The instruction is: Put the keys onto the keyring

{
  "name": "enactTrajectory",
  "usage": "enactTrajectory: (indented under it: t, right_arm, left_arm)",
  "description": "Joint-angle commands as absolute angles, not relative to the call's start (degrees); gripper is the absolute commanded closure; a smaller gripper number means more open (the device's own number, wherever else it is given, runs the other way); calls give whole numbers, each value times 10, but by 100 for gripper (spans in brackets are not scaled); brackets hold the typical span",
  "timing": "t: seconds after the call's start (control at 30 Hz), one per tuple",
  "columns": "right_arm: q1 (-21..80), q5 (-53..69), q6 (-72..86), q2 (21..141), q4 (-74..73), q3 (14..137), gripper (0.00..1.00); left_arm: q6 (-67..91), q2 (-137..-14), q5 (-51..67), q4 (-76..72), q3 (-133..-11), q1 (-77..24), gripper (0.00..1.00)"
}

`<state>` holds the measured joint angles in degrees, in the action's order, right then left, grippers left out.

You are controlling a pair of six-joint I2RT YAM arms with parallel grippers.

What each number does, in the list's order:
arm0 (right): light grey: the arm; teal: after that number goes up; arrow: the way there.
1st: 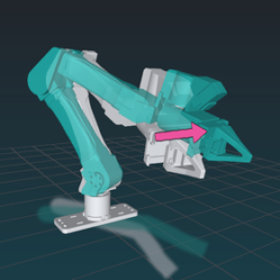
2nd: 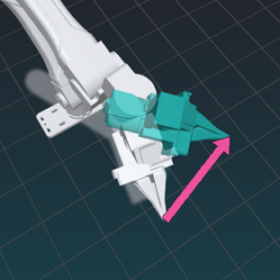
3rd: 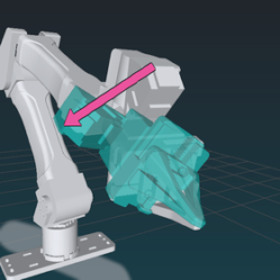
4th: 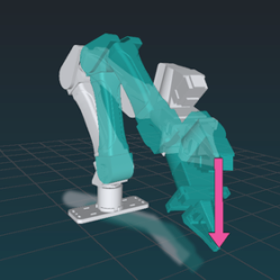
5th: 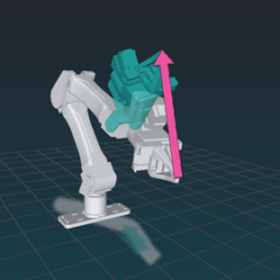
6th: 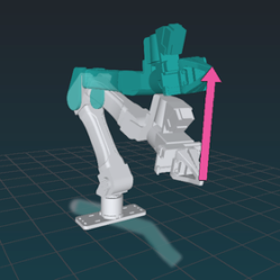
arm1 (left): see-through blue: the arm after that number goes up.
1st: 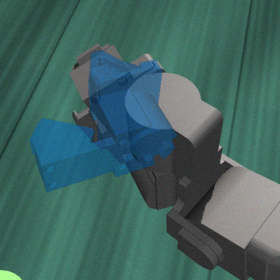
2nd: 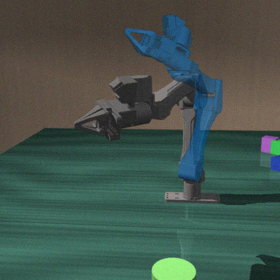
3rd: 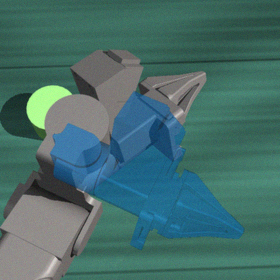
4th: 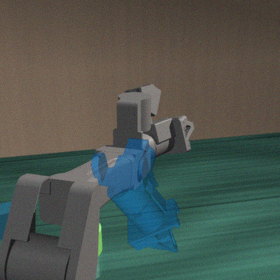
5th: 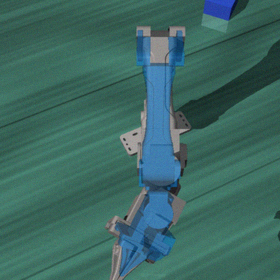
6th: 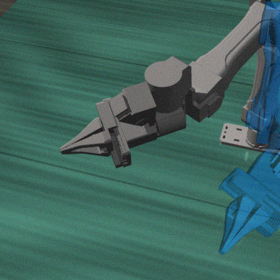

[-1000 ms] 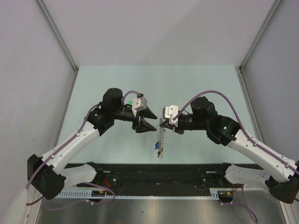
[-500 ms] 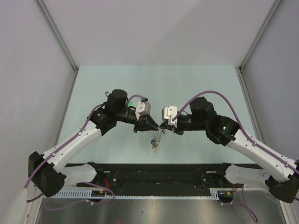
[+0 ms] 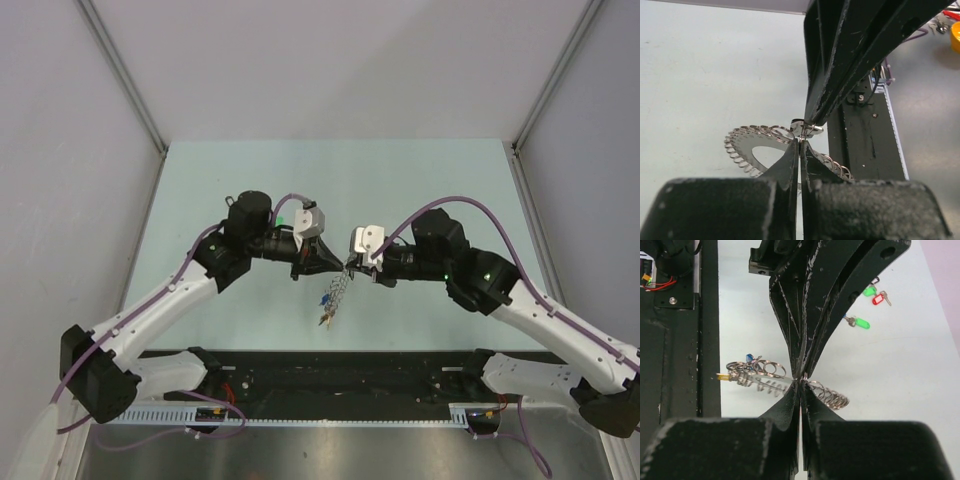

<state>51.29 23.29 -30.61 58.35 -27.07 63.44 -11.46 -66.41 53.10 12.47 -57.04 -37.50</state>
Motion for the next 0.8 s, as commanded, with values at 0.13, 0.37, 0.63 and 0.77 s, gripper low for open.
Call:
enactTrajectory:
  t: [0.13,0.37,0.63,0.77]
  right_arm:
    - [519,192,-290,548,-304,656,100]
    - [526,181,-265,526,-274,621,100]
    - [538,177,-232,514,-199,574,100]
    - [545,163,-220,512,-161,557,100]
  left_arm:
    - [24,-616,444,-23,-543,-367,100]
    - [88,-601,428,-83,-532,-367,99]
    - [151,-584,392,-162,-494,-367,100]
    - [184,-580,382,-198,-474,-367,100]
